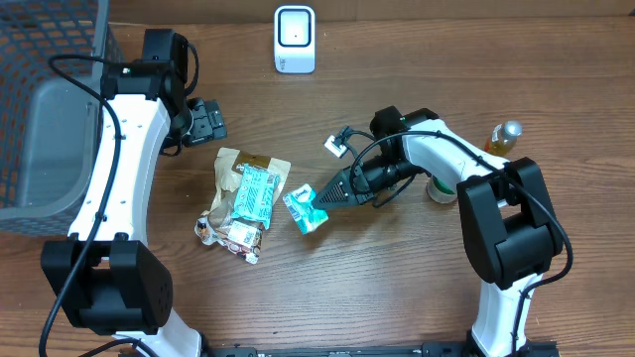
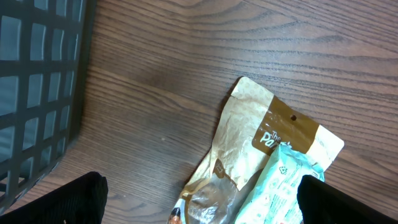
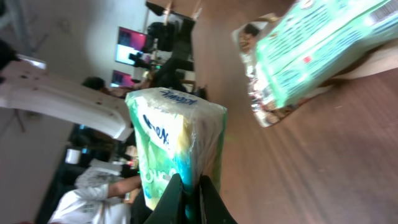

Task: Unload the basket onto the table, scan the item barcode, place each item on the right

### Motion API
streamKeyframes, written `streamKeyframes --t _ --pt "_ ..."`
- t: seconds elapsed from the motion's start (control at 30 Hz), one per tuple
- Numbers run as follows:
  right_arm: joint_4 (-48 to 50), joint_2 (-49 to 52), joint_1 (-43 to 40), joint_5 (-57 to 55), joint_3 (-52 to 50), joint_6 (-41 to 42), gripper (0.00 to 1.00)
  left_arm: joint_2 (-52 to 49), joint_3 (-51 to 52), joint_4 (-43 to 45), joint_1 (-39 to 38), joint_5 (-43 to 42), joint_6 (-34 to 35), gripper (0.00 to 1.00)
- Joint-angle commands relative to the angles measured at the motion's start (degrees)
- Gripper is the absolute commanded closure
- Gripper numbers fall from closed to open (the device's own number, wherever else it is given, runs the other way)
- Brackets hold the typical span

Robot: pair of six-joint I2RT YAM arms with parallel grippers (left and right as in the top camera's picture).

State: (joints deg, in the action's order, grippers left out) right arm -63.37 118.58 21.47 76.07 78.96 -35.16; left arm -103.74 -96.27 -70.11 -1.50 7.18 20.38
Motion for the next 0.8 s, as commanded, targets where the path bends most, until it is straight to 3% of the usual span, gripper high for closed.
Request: streamKeyframes --t 0.0,0.37,0.5,0.77 --pt "4.5 0.15 0.22 -5.09 -0.26 11.69 0.96 -0.07 -0.92 0.07 -0.39 0.72 -0.68 0.0" --pt "21.18 0.15 0.22 -35.67 -0.02 44.87 0.96 -0.04 -0.92 0.04 -0.39 0.72 -0.68 0.0" --pt "18.71 0.15 0.09 -36.26 4.15 45.68 0.96 -0.04 -0.92 0.04 -0.39 0.72 -0.68 0.0" --pt "-0.74 0.15 0.33 -50.4 26.62 45.9 0.96 -0.07 -0.92 0.04 -0.39 0.72 -0.68 0.0"
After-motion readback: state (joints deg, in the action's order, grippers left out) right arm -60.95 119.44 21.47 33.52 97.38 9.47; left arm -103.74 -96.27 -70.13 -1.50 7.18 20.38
